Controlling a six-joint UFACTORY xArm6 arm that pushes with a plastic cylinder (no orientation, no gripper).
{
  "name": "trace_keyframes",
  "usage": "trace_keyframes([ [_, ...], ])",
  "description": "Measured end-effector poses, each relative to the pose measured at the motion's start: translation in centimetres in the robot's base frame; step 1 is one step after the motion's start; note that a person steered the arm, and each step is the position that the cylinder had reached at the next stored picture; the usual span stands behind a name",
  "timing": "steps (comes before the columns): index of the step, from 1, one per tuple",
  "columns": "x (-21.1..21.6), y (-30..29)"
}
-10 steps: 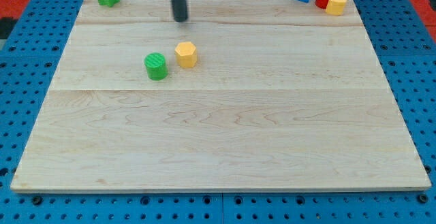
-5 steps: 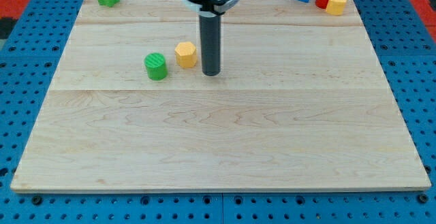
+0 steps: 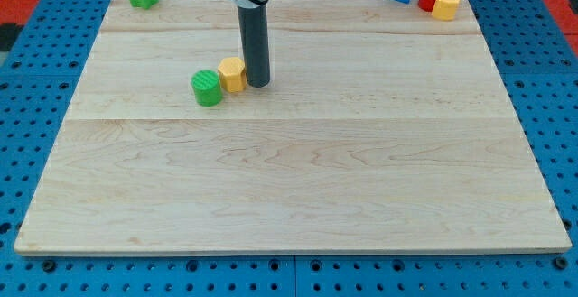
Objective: Slide the yellow hexagon to the top left
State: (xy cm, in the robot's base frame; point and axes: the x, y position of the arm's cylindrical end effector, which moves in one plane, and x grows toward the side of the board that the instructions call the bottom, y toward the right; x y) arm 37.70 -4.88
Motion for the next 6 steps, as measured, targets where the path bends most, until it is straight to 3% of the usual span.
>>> trace_keyframes([
  [4,-2.2,-16.7],
  [6,-3.5,-18.1],
])
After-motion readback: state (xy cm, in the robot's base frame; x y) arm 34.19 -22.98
